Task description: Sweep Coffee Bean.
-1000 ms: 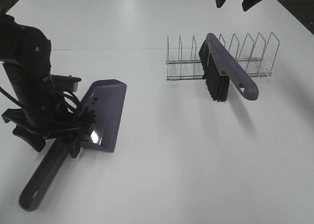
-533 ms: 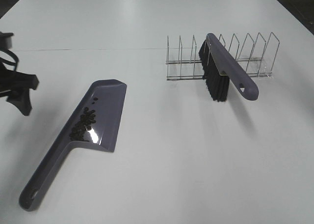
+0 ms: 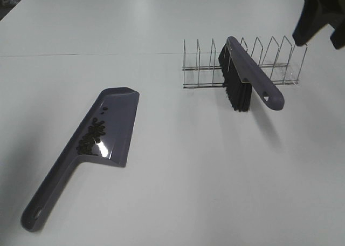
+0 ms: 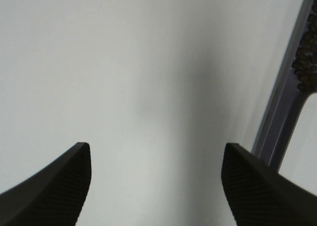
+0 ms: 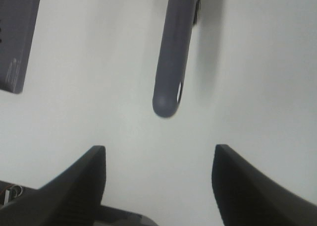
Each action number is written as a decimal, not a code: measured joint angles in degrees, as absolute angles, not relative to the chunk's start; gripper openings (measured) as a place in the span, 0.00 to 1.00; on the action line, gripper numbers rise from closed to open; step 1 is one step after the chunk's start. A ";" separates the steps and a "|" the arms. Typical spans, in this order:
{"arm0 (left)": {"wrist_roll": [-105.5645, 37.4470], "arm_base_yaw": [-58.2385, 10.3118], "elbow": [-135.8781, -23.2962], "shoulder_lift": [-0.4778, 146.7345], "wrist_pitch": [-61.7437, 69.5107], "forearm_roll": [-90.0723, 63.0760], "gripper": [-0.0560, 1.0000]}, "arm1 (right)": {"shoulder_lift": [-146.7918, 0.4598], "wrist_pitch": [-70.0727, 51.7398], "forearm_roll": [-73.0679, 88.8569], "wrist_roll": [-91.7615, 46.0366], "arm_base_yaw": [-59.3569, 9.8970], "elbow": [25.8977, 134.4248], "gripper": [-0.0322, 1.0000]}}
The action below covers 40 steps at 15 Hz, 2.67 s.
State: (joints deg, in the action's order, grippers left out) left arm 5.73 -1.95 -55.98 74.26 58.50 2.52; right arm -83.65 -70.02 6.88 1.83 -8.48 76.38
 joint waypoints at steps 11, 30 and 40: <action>5.21 -1.95 -42.23 19.94 69.79 2.52 0.68 | -27.96 -70.30 0.00 0.00 -8.48 44.75 0.59; -0.69 -1.95 -29.74 -0.23 62.05 -4.70 0.68 | 0.29 -64.00 0.00 -4.81 -8.48 26.24 0.59; -0.40 1.49 -29.74 -0.23 62.05 -4.47 0.68 | 0.29 -63.83 0.00 -4.81 -8.48 26.24 0.59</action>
